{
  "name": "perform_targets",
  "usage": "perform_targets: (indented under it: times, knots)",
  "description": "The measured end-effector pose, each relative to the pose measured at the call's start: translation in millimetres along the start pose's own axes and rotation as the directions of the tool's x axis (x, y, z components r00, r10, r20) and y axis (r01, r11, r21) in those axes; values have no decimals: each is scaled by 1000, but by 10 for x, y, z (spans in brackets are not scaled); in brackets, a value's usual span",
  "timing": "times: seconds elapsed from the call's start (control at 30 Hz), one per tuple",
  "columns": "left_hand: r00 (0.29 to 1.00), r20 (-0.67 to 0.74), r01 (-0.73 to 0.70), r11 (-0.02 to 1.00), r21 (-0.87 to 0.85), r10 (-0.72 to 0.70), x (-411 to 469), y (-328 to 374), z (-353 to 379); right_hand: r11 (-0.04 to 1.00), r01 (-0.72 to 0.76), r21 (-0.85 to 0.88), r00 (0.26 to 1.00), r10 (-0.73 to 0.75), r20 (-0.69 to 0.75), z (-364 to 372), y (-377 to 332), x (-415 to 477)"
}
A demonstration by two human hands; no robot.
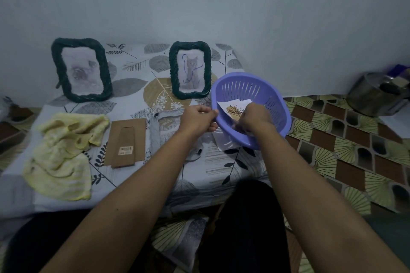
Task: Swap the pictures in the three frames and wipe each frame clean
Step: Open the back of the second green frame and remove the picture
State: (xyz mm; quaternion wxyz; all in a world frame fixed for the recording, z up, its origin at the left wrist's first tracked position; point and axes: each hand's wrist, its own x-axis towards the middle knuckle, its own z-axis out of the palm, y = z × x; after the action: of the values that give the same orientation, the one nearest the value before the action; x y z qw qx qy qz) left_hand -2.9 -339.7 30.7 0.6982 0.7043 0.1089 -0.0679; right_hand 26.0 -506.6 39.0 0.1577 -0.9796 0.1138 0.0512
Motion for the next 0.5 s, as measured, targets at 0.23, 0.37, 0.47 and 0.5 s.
perform_targets:
  times: [0.23, 0.37, 0.47, 0.5]
  knots:
    - [1000, 6, -9, 999, -46, 9, -59, 19, -97, 990, 134, -37, 958, -139, -249, -35, -155, -108]
    - [998, -19, -58, 997, -46, 57, -75, -44, -356, 950, 269, -158, 865, -310, -395, -65, -376, -415]
    - [996, -60, -72, 996, -43, 69, -98, -143, -626, 905, 392, -162, 770, -420, -480, -20, -554, -625]
    - [995, -72, -69, 996, -50, 65, -108, -176, -708, 882, 446, -154, 731, -457, -507, 16, -618, -685]
